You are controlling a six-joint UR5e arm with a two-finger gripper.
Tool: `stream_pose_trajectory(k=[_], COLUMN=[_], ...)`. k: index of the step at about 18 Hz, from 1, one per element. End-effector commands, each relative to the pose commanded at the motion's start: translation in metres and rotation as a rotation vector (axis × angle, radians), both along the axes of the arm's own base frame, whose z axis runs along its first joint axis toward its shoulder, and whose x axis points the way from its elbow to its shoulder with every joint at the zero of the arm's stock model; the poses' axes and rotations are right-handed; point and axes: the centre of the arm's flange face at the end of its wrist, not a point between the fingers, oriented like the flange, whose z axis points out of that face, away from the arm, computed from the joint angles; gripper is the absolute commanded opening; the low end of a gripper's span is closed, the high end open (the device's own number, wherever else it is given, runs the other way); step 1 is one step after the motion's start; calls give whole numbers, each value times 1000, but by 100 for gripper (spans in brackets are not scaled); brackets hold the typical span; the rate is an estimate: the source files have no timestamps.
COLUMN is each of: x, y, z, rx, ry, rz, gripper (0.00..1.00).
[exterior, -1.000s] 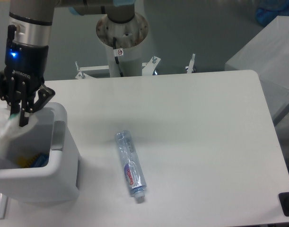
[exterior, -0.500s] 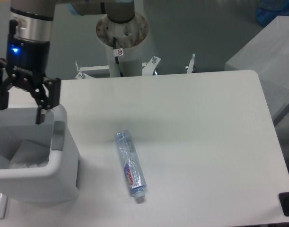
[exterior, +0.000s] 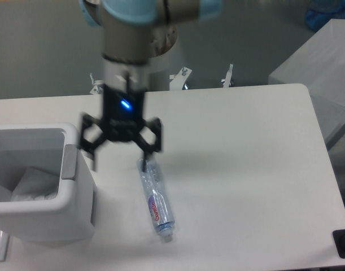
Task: Place the trash in the trash can
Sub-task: 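Move the gripper from the bin to above the water bottle, then lower the gripper around the bottle's cap end and close it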
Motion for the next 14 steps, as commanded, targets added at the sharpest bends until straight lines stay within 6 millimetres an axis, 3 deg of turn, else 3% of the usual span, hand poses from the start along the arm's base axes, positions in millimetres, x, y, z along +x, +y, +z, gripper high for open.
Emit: stream_pose_trajectory(k=[2, 8, 14], x=[-21, -57, -68], y=[2, 29, 40], z=[-34, -115, -156], rx=[-39, -149, -204], ry=[-38, -61, -75], rz=[16, 34, 40], gripper=[100, 100, 100])
